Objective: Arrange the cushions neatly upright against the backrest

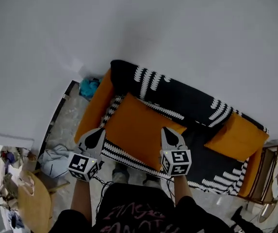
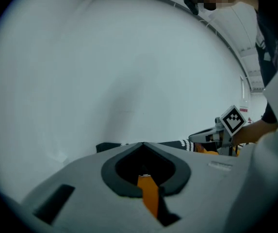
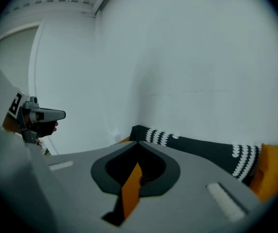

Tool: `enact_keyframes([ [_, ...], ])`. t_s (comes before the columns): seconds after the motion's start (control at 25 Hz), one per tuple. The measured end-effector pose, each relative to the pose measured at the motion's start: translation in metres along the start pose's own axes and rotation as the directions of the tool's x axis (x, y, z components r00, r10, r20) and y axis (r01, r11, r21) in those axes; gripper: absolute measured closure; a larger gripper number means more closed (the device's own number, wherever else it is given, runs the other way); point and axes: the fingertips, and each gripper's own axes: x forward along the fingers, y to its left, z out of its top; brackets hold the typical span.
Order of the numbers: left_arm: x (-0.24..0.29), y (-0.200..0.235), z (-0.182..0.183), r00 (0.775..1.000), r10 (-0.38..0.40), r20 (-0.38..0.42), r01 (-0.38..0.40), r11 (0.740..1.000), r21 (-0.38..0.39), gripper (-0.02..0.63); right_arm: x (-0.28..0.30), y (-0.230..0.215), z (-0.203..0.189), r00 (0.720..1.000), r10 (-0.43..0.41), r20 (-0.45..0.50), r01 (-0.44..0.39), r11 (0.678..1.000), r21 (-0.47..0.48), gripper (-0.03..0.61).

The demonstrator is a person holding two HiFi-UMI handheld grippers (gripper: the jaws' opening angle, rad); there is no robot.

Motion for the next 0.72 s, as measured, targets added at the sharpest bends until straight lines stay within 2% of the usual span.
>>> enact_keyframes([
  [0.08, 0.022, 0.005, -0.002, 0.997, -0.073, -0.02, 0.073, 0.997, -0.003, 0.614, -0.004, -0.017, -0.004, 0.996, -0.088, -0.007, 0.088, 0.995, 0.037, 0.566],
  [0.2, 0.052, 0.007, -0.012, 0.984, -0.168, -0.063, 0.169, 0.986, 0.003, 0.614, -0.014, -0.043, -0.014, 0.976, -0.216, -0.021, 0.217, 0.972, 0.094, 0.566],
  [0.36, 0.086, 0.0, -0.028, 0.95, -0.285, -0.126, 0.29, 0.957, 0.026, 0.614, -0.037, -0.069, -0.038, 0.936, -0.35, -0.051, 0.353, 0.922, 0.16, 0.566],
  [0.52, 0.117, -0.007, -0.048, 0.913, -0.36, -0.194, 0.371, 0.928, 0.024, 0.614, -0.055, -0.089, -0.067, 0.892, -0.438, -0.114, 0.452, 0.869, 0.199, 0.566],
  [0.6, 0.129, -0.013, -0.054, 0.896, -0.384, -0.222, 0.398, 0.917, 0.021, 0.614, -0.063, -0.096, -0.077, 0.879, -0.458, -0.134, 0.477, 0.85, 0.225, 0.566],
  [0.72, 0.149, -0.02, -0.056, 0.885, -0.396, -0.244, 0.415, 0.91, 0.028, 0.614, -0.073, -0.11, -0.084, 0.863, -0.484, -0.145, 0.506, 0.828, 0.243, 0.566],
])
